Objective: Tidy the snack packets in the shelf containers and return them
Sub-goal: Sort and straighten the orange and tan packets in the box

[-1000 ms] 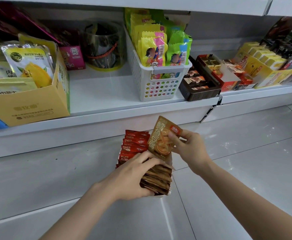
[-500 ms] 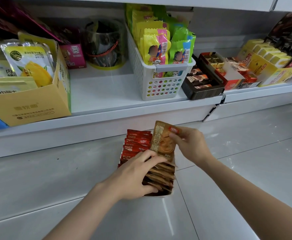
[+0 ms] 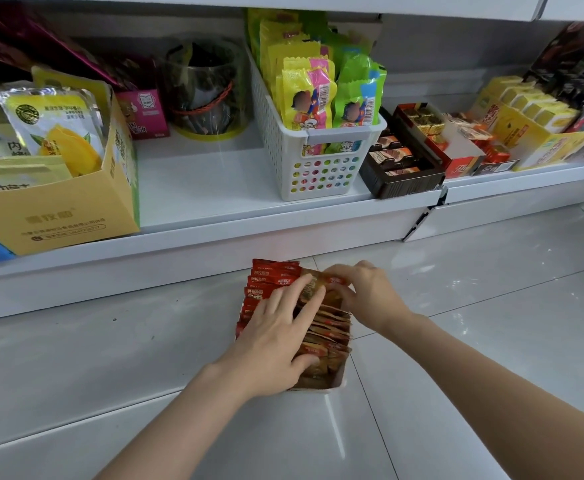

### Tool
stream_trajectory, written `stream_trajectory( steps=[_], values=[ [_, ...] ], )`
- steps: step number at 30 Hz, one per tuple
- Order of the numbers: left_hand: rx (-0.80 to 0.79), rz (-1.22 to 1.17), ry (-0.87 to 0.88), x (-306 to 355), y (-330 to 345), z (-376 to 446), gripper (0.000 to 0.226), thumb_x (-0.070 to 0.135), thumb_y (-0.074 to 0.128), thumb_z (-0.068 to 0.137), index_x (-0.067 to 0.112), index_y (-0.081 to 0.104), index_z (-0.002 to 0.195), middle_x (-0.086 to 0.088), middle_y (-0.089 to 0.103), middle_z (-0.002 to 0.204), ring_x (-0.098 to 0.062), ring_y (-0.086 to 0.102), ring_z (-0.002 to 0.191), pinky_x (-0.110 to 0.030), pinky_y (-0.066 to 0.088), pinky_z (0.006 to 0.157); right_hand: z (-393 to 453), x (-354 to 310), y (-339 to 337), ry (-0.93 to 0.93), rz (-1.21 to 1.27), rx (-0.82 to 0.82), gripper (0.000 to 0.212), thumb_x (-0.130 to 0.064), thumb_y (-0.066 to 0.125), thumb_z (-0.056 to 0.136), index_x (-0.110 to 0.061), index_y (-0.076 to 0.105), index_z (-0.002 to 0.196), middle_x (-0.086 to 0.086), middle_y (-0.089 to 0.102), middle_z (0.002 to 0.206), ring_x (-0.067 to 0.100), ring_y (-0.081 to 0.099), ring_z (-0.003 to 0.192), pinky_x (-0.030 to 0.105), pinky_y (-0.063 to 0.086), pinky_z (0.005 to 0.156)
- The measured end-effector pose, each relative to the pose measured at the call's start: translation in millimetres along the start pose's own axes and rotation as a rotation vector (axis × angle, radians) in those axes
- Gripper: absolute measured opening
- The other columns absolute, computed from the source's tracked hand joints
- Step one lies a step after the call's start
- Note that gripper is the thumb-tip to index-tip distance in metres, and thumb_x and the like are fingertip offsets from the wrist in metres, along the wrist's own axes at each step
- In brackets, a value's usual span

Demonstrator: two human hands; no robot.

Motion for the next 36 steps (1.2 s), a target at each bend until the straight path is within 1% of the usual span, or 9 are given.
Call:
stream_trajectory(
  steps=[4, 9, 14, 16, 18, 21, 24, 28, 36],
  values=[
    [0.008, 0.159, 0.111, 11, 1, -1, 0.085, 0.054, 0.040, 0.099, 0.024, -0.012, 0.158, 0.008, -0.028, 0.162, -0.008, -0.029, 0.147, -0.046, -0.009, 0.123, -6, 20, -14, 0.162, 0.351, 0.038, 0.036, -0.035, 0.052, 0.101, -0.027, 0.058, 0.136, -0.011, 0.067, 0.118, 0.001, 0.058, 0.108, 0.017, 0.046, 0.091],
    [-0.053, 0.130, -0.034, -1, -4, 16, 0.101, 0.083, 0.027, 0.085, 0.023, -0.008, 0.158, 0.008, -0.019, 0.165, -0.006, -0.023, 0.149, -0.048, -0.011, 0.122, -40, 21, 9, 0.157, 0.488, -0.091, 0.040, -0.046, 0.032, 0.104, -0.037, 0.050, 0.139, -0.019, 0.052, 0.140, -0.005, 0.044, 0.128, -0.001, 0.029, 0.097],
    [-0.045, 0.118, -0.021, -2, -18, 24, 0.127, 0.090, 0.049, 0.068, 0.028, -0.016, 0.156, 0.006, -0.029, 0.162, -0.011, -0.027, 0.148, -0.045, -0.016, 0.121, -69, 23, 19, 0.182, 0.547, -0.074, 0.080, -0.069, 0.044, 0.088, -0.041, 0.013, 0.157, -0.022, 0.022, 0.160, -0.004, 0.024, 0.145, 0.029, 0.027, 0.119],
    [0.008, 0.058, -0.020, -11, -25, 11, 0.126, 0.086, 0.059, 0.063, 0.035, -0.009, 0.157, 0.008, -0.025, 0.162, -0.011, -0.023, 0.149, -0.044, -0.013, 0.121, -81, 21, 13, 0.119, 0.487, -0.039, 0.084, -0.071, 0.052, 0.084, -0.040, 0.019, 0.155, -0.025, 0.024, 0.157, -0.008, 0.028, 0.141, 0.022, 0.030, 0.115],
    [0.144, -0.064, -0.021, -18, -39, -6, 0.100, 0.066, 0.076, 0.065, 0.039, 0.031, 0.151, 0.006, 0.011, 0.164, -0.014, 0.004, 0.149, -0.045, 0.009, 0.123, -93, 15, 3, 0.014, 0.396, 0.071, 0.073, -0.065, 0.062, 0.080, -0.037, 0.041, 0.144, -0.019, 0.043, 0.142, -0.004, 0.048, 0.125, 0.013, 0.042, 0.100],
    [0.294, -0.097, 0.021, -17, -49, -21, 0.036, 0.042, 0.086, 0.068, 0.032, 0.073, 0.100, 0.009, 0.056, 0.120, -0.015, 0.043, 0.118, -0.042, 0.039, 0.103, -103, 11, 3, 0.000, 0.395, 0.184, 0.040, -0.044, 0.073, 0.082, -0.043, 0.056, 0.118, -0.020, 0.059, 0.109, 0.004, 0.064, 0.092, 0.016, 0.054, 0.076],
    [0.279, -0.098, 0.044, -3, -42, -16, 0.009, 0.034, 0.079, 0.081, 0.027, 0.077, 0.087, 0.012, 0.063, 0.097, -0.013, 0.051, 0.099, -0.036, 0.039, 0.092, -95, 18, 14, 0.169, 0.598, 0.221, 0.026, -0.018, 0.076, 0.087, -0.034, 0.060, 0.101, -0.015, 0.067, 0.093, 0.008, 0.071, 0.079, 0.022, 0.059, 0.068],
    [0.220, -0.087, 0.025, 14, -28, 6, 0.012, 0.034, 0.061, 0.096, 0.026, 0.071, 0.097, 0.013, 0.067, 0.101, -0.012, 0.051, 0.099, -0.030, 0.033, 0.091, -75, 21, 15, 0.283, 0.723, 0.276, 0.018, -0.008, 0.076, 0.085, -0.019, 0.061, 0.086, 0.002, 0.071, 0.077, 0.011, 0.072, 0.064, 0.022, 0.058, 0.060],
    [0.267, -0.306, -0.030, -1, -27, 10, 0.022, 0.031, 0.075, 0.085, 0.025, 0.069, 0.106, 0.015, 0.064, 0.097, -0.002, 0.055, 0.091, -0.023, 0.047, 0.083, -102, 7, 2, 0.109, 0.516, 0.316, 0.021, -0.017, 0.075, 0.086, -0.028, 0.062, 0.098, -0.018, 0.065, 0.092, 0.002, 0.067, 0.087, 0.013, 0.053, 0.067]
  ],
)
Point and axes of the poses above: each hand's wrist, its own z-axis towards the middle knuckle, its own y-axis out of the palm, x = y × z, the point moved 7 cm from there along z, towards the middle knuckle
